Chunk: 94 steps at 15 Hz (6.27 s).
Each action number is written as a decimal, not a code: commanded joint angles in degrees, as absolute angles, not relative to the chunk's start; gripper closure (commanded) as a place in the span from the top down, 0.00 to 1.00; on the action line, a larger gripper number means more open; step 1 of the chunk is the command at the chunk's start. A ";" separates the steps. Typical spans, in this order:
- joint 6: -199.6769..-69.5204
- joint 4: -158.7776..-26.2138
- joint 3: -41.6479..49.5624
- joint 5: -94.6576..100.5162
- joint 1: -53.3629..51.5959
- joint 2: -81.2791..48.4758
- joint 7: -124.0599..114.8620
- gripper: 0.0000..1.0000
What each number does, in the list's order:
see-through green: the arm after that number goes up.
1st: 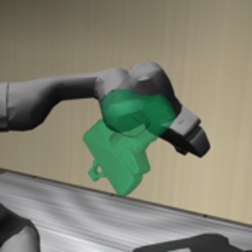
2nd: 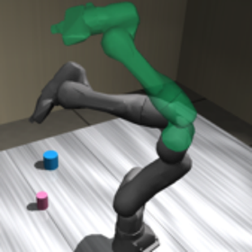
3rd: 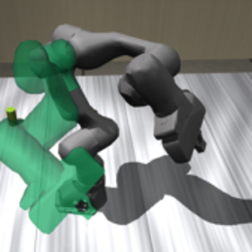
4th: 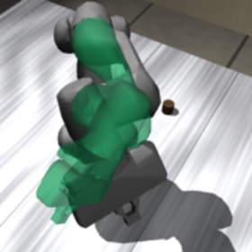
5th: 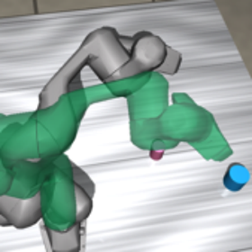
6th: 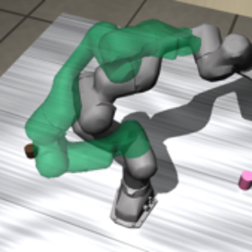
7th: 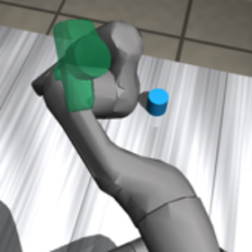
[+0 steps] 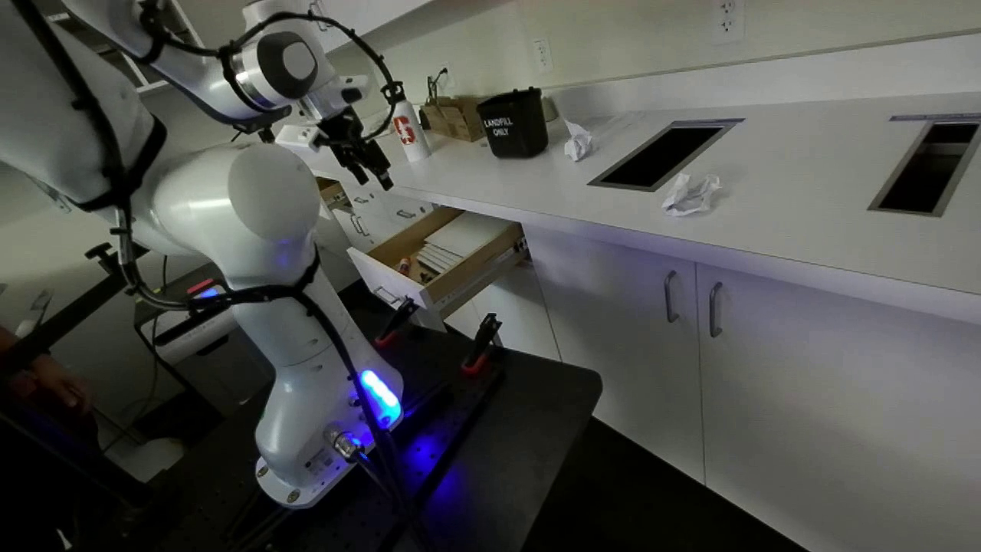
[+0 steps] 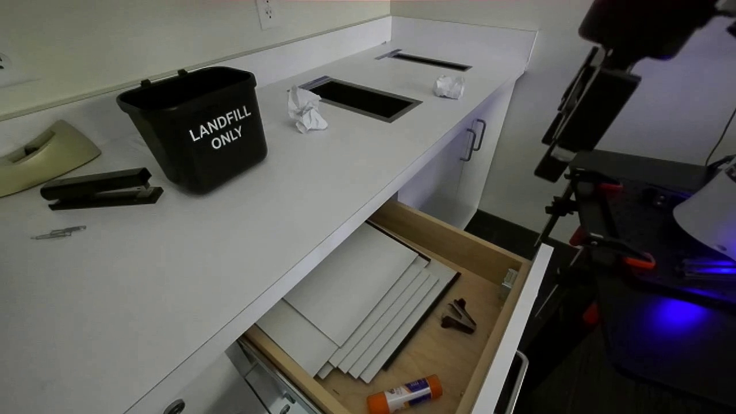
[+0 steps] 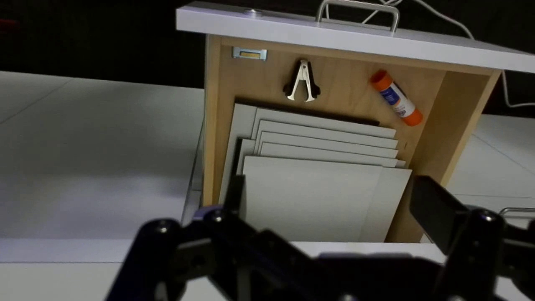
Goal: Move the stapler remover from the open drawer and put it on the counter top
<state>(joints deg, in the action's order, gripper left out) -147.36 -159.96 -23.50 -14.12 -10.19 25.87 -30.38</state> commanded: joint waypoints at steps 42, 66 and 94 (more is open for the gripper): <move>-166.94 -131.75 -8.53 33.90 -19.75 -37.97 -68.56 1.00; -167.48 -132.91 2.95 1.68 -37.96 -28.74 -54.58 0.08; -146.42 -88.02 9.08 29.12 -40.74 -39.53 -74.56 0.08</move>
